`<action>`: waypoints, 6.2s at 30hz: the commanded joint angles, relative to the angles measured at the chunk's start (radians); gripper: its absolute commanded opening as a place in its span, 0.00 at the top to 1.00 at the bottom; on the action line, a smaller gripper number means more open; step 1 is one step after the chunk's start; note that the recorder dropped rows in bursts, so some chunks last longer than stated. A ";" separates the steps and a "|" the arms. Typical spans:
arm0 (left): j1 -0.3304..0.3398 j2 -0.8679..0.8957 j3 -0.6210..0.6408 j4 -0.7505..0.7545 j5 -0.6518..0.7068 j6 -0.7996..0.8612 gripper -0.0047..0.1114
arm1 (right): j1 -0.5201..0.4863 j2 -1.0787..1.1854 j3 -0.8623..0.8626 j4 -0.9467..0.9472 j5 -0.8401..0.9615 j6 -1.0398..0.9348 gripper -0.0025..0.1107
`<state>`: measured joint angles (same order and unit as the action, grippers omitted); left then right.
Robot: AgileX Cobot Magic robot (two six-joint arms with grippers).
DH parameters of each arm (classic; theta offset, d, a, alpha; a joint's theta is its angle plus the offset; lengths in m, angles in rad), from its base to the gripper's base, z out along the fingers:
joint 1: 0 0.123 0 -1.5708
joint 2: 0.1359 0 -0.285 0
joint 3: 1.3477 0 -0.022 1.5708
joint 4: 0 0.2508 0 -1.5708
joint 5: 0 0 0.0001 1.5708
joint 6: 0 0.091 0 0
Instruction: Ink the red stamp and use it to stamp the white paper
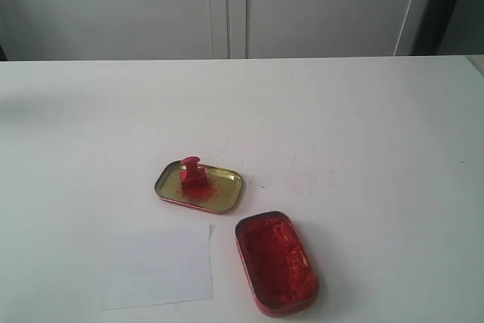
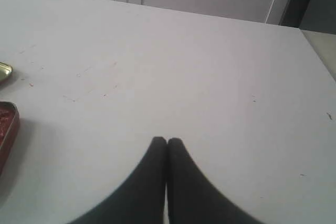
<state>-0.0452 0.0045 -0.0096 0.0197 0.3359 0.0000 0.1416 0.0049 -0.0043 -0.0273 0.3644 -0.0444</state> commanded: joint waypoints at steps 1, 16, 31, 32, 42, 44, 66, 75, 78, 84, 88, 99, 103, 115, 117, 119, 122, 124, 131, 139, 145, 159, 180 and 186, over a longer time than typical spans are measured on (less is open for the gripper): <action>0.002 -0.005 0.010 0.008 0.016 0.000 0.96 | -0.005 -0.005 0.004 -0.005 -0.015 -0.005 0.98; 0.002 -0.005 0.010 0.012 -0.029 0.000 0.96 | -0.005 -0.005 0.004 -0.005 -0.015 -0.005 0.98; 0.002 -0.005 0.010 0.012 -0.405 0.000 0.96 | -0.005 -0.005 0.004 -0.005 -0.015 -0.005 0.98; 0.002 -0.005 0.010 0.012 -0.444 0.000 0.96 | -0.005 -0.005 0.004 -0.005 -0.015 -0.005 0.98; 0.002 -0.005 0.010 0.012 -0.688 0.000 0.96 | -0.005 -0.005 0.004 -0.005 -0.015 -0.005 0.98; 0.002 -0.005 0.010 0.012 -0.710 0.000 0.96 | -0.005 -0.005 0.004 -0.005 -0.015 0.017 0.98; 0.002 0.129 -0.289 0.012 -0.336 0.083 0.96 | -0.005 -0.005 0.004 -0.005 -0.015 0.020 0.98; 0.002 0.431 -0.508 0.012 -0.116 0.086 0.96 | -0.005 -0.005 0.004 -0.005 -0.015 0.020 0.98; 0.002 0.534 -0.564 0.012 -0.079 0.086 0.96 | -0.005 -0.005 0.004 -0.005 -0.015 0.020 0.98; 0.002 0.747 -0.661 0.012 0.007 0.125 0.96 | -0.005 -0.005 0.004 -0.005 -0.015 0.020 0.98; 0.002 0.890 -0.737 0.012 0.059 0.137 0.96 | -0.005 -0.005 0.004 -0.005 -0.015 0.020 0.98; 0.002 1.212 -0.974 0.004 0.191 0.247 0.96 | -0.005 -0.005 0.004 -0.005 -0.015 0.020 0.98; 0.002 1.300 -1.048 -0.006 0.223 0.254 0.96 | -0.005 -0.005 0.004 -0.005 -0.015 0.020 0.98; -0.097 1.600 -1.338 -0.020 0.398 0.341 0.96 | -0.005 -0.005 0.004 -0.005 -0.015 0.020 0.98; -0.118 1.663 -1.414 -0.020 0.441 0.360 0.96 | -0.005 -0.005 0.004 -0.005 -0.015 0.020 0.98; -0.138 1.736 -1.499 -0.032 0.487 0.375 0.96 | -0.005 -0.005 0.004 -0.005 -0.015 0.020 0.98; -0.157 1.823 -1.589 -0.060 0.534 0.399 0.96 | -0.005 -0.005 0.004 -0.005 -0.015 0.020 0.98; -0.177 1.876 -1.650 -0.076 0.567 0.419 0.96 | -0.005 -0.005 0.004 -0.005 -0.015 0.020 0.98; -0.272 2.076 -1.909 -0.149 0.716 0.522 0.96 | -0.005 -0.005 0.004 -0.005 -0.015 0.020 0.98; -0.326 2.220 -2.111 -0.274 0.885 0.602 0.96 | -0.005 -0.005 0.004 -0.005 -0.015 0.020 0.98; -0.357 2.239 -2.139 -0.278 0.885 0.653 0.96 | -0.005 -0.005 0.004 -0.005 -0.015 0.020 0.98; -0.455 2.212 -2.118 -0.225 0.885 0.689 0.96 | -0.005 -0.005 0.004 -0.005 -0.015 0.020 0.98; -0.455 2.079 -1.884 -0.204 0.885 0.871 0.96 | -0.005 -0.005 0.004 -0.005 -0.015 0.020 0.98; -0.455 2.102 -1.884 -0.181 0.880 0.906 0.78 | -0.005 -0.005 0.004 -0.005 -0.015 0.020 0.98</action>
<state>-0.4966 2.1027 -1.8971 -0.1610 1.1290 0.8762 0.1416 0.0049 -0.0043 -0.0273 0.3644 -0.0267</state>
